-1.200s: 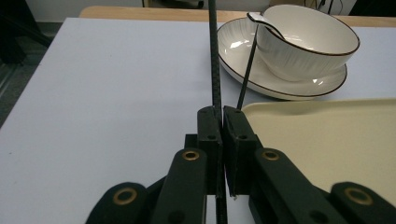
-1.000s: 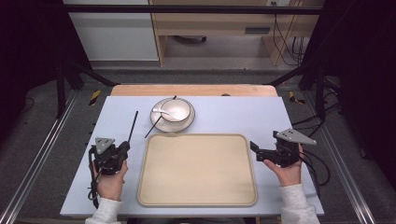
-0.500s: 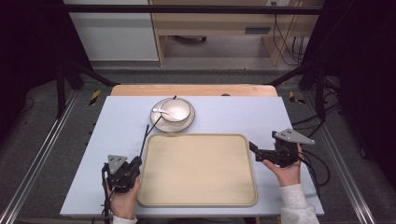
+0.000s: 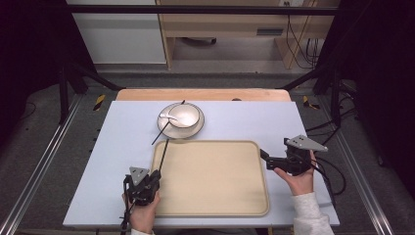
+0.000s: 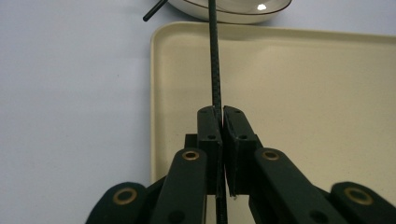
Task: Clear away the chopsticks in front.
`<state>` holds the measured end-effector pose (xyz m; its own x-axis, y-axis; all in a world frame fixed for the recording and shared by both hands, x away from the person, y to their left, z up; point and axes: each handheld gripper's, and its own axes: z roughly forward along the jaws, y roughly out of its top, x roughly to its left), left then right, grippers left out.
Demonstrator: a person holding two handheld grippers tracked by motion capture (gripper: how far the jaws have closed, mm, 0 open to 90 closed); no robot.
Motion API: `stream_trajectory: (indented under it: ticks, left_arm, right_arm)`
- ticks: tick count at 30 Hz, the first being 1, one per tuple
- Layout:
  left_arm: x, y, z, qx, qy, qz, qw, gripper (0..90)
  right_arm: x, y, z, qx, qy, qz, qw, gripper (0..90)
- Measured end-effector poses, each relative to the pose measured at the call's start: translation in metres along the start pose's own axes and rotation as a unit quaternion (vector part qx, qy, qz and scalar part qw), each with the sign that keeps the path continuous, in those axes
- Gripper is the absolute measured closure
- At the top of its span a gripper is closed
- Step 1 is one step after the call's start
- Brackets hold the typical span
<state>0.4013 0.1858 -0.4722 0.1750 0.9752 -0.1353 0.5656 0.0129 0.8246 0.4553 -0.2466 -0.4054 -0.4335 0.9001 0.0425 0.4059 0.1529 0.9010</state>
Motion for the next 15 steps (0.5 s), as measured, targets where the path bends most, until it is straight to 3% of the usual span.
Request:
stream_trajectory:
  ticks: [4,15]
  left_arm:
    - [0.000,-0.002,0.005,0.020,0.011,0.003,0.9997,85.7]
    - [-0.001,-0.003,0.013,0.046,0.026,0.013,0.9986,85.4]
  right_arm:
    - [0.001,0.000,0.001,0.001,0.001,0.002,1.0000,3.0]
    - [0.001,-0.001,0.002,0.003,0.000,0.000,1.0000,3.0]
